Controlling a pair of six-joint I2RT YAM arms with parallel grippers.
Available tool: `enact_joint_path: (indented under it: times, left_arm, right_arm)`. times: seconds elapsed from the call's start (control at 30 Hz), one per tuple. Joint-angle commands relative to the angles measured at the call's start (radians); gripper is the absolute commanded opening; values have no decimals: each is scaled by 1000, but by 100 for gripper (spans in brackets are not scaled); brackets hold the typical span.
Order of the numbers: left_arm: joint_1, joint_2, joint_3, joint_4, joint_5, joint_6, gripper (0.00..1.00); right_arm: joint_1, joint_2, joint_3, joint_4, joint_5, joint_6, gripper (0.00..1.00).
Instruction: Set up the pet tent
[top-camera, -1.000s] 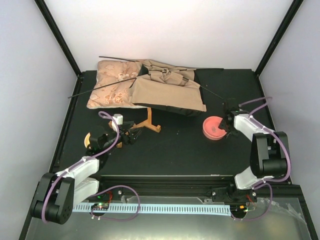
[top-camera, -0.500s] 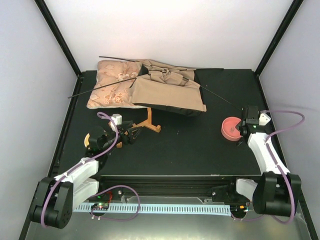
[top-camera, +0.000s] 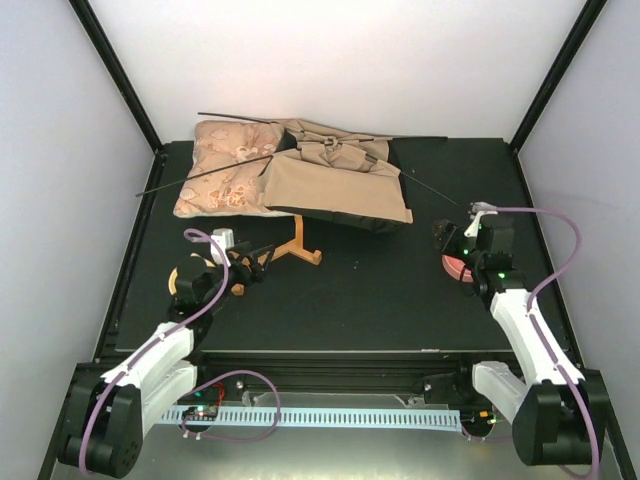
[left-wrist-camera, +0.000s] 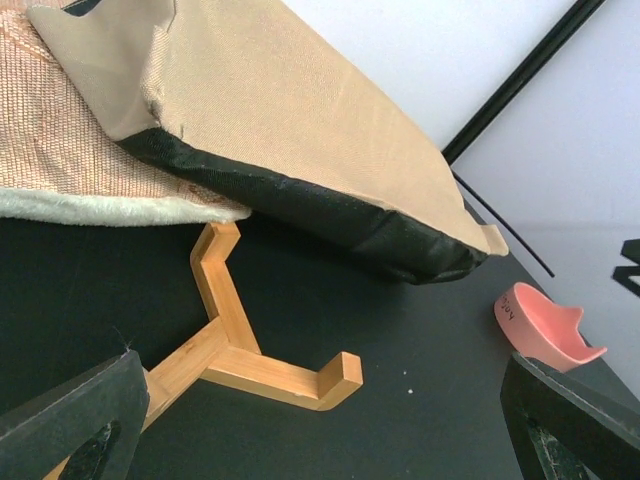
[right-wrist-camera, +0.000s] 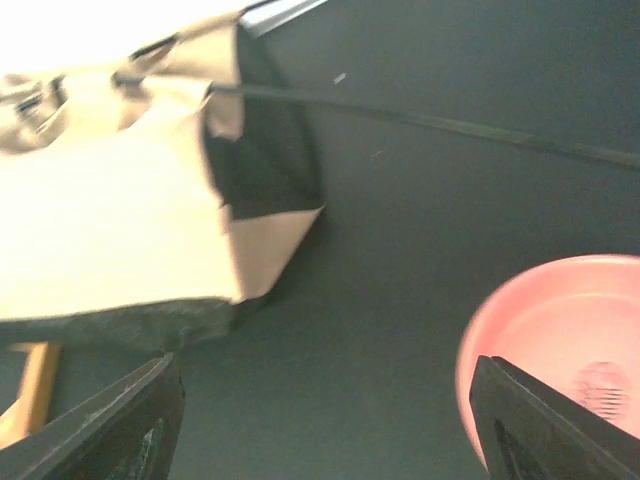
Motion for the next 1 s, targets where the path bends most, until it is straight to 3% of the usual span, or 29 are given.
enact_joint_path:
  times: [0.0, 0.3, 0.63, 0.97]
  left_arm:
    - [-4, 4, -5, 25, 28, 10, 99]
    - [-7, 2, -19, 81, 96, 63, 99]
    - [-31, -220, 50, -341, -214, 141, 99]
    - [-36, -247, 12, -335, -202, 163, 99]
  right_arm:
    - [6, 86, -49, 215, -307, -12, 80]
    - [48, 218, -107, 429, -367, 13, 75]
    - [81, 115, -288, 620, -286, 1, 75]
    - [81, 27, -321, 625, -268, 6, 75]
